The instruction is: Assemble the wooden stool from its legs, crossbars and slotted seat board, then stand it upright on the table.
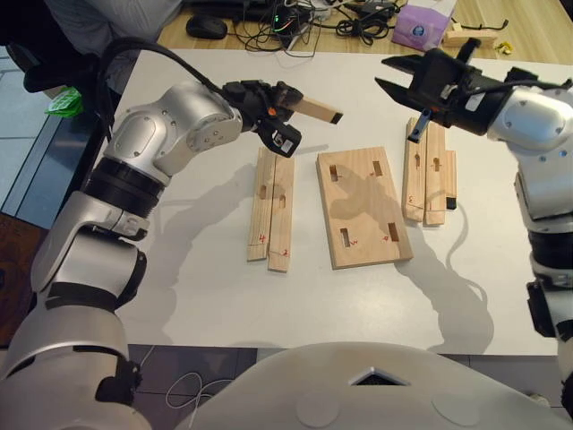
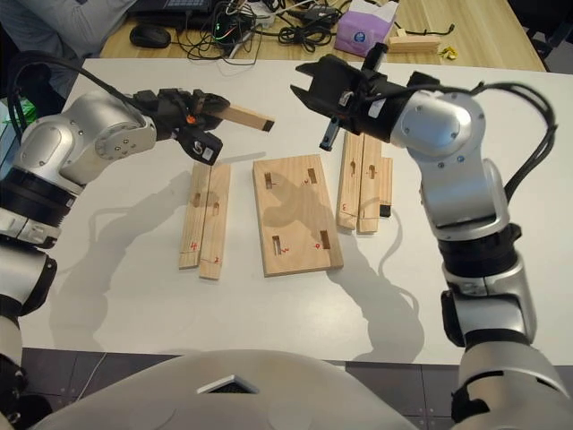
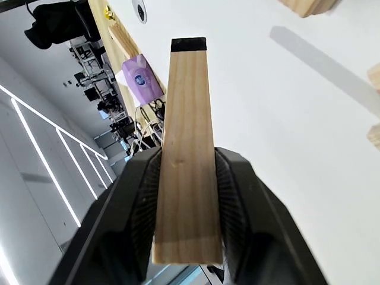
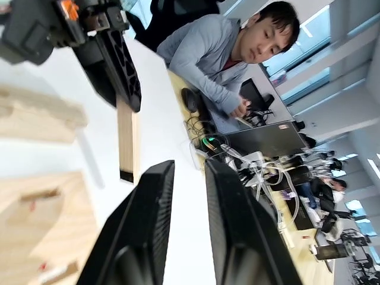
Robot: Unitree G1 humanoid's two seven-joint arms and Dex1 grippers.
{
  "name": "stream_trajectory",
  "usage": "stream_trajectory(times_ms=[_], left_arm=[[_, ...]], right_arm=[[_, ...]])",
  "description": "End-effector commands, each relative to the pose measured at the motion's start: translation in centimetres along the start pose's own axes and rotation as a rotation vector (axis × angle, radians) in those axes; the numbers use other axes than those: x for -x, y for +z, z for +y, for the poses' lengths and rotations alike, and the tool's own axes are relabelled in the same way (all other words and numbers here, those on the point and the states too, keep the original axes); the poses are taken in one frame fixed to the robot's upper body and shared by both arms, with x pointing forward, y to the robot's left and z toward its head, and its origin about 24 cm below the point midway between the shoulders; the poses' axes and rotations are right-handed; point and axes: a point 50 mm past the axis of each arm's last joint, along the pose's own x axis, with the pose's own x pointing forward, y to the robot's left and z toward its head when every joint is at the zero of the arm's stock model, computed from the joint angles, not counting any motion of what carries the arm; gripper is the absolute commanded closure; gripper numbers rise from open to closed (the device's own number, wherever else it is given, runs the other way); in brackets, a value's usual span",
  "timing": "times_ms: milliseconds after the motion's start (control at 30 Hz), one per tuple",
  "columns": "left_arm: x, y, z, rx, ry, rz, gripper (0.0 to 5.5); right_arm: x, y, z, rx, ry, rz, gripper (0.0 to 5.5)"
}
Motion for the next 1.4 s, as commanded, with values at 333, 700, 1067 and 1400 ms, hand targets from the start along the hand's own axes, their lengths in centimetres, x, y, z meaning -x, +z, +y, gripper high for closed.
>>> stream_trajectory(times_ms=[333, 700, 1067, 1400], left_arm=[[0.2, 0.2, 1.3, -0.164, -0.022, -0.067, 4.19], [0.1, 1.3, 3.5, -0.231, 0.035, -0.115, 4.19], [0.3, 3.6, 4.4, -0.26, 0.067, -0.202, 4.19], [0.5, 4.1, 5.6, -0.273, 0.137, -0.216, 4.19]], right_arm=[[-2.3, -1.9, -3.1, -0.4, 0.398, -0.013, 3.92], [-7.1, -2.9, -0.1, -0.328, 0.532, -0.001, 2.37], [-10.5, -2.1, -0.9, -0.323, 0.479, 0.036, 3.1], [-10.4, -2.2, -0.5, -0.342, 0.513, 0.019, 4.84]])
